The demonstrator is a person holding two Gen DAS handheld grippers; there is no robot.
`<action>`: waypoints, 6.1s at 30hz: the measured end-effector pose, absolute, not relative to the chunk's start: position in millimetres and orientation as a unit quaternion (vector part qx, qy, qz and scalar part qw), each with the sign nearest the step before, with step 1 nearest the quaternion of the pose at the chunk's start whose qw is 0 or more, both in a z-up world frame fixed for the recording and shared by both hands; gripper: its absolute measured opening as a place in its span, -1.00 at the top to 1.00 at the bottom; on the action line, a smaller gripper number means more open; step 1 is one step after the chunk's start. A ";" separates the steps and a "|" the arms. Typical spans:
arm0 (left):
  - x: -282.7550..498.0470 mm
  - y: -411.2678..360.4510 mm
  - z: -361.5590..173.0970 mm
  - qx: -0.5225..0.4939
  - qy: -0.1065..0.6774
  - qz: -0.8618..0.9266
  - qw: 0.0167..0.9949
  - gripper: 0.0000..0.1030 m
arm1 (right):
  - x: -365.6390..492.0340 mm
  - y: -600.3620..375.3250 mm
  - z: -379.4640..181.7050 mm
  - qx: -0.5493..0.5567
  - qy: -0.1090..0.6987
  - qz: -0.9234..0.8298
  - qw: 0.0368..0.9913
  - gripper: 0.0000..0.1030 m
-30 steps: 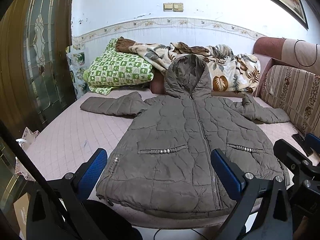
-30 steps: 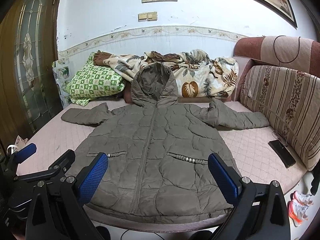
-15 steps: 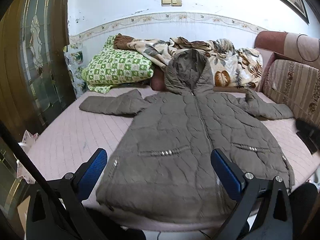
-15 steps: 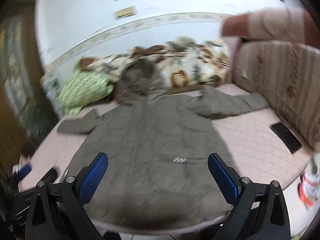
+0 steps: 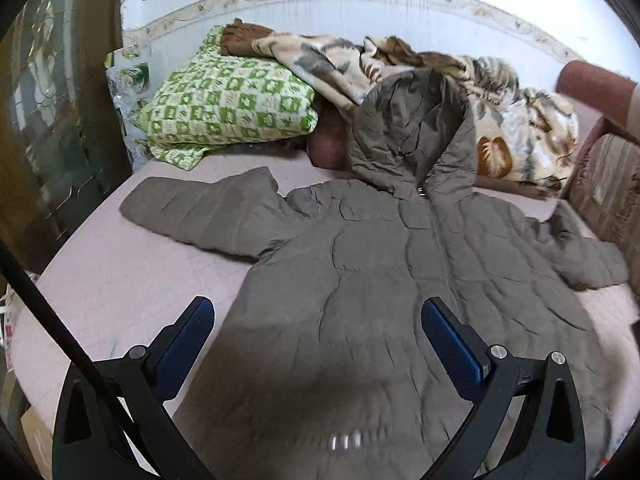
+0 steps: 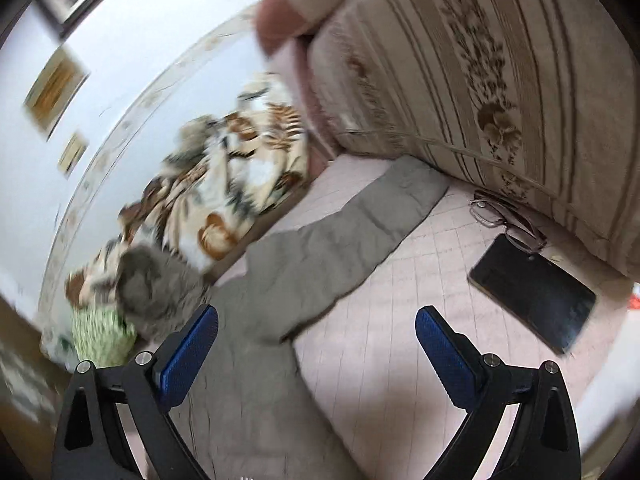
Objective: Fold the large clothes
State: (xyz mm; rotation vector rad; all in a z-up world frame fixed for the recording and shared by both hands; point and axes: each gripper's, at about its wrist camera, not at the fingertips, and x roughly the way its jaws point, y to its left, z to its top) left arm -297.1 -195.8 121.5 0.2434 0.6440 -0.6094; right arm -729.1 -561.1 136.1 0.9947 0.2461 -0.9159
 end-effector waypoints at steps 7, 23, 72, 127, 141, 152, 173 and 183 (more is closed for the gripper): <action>-277.0 -219.2 86.8 0.122 0.336 -0.307 0.882 -1.00 | -722.2 -666.4 83.2 0.515 0.126 -0.450 0.719 -0.53; -256.2 -221.3 78.2 0.118 0.347 -0.294 0.883 -1.00 | -716.0 -788.8 5.1 0.524 0.111 -0.553 0.638 -0.32; -224.4 -129.6 105.6 0.033 0.339 -0.252 0.906 -1.00 | -308.0 -410.8 218.0 0.162 0.230 -0.208 0.937 0.75; -169.7 -323.0 52.2 0.146 0.449 -0.387 0.792 -1.00 | -385.4 -537.8 77.5 0.255 0.347 -0.288 0.855 0.18; -159.3 -314.2 35.8 0.163 0.469 -0.382 0.779 -1.00 | -355.6 -506.0 23.0 0.268 0.403 -0.278 0.829 0.09; -80.6 -230.7 97.9 0.047 0.437 -0.321 0.839 -1.00 | -373.3 -480.8 66.4 0.266 0.313 -0.228 0.883 0.02; 75.6 -8.8 52.9 -0.270 0.471 -0.188 0.819 -0.56 | -366.4 -456.1 63.5 0.234 0.312 -0.202 0.898 0.02; 155.0 14.2 2.0 -0.338 0.471 -0.178 0.795 -0.43 | -363.2 -458.6 53.8 0.234 0.317 -0.200 0.897 0.02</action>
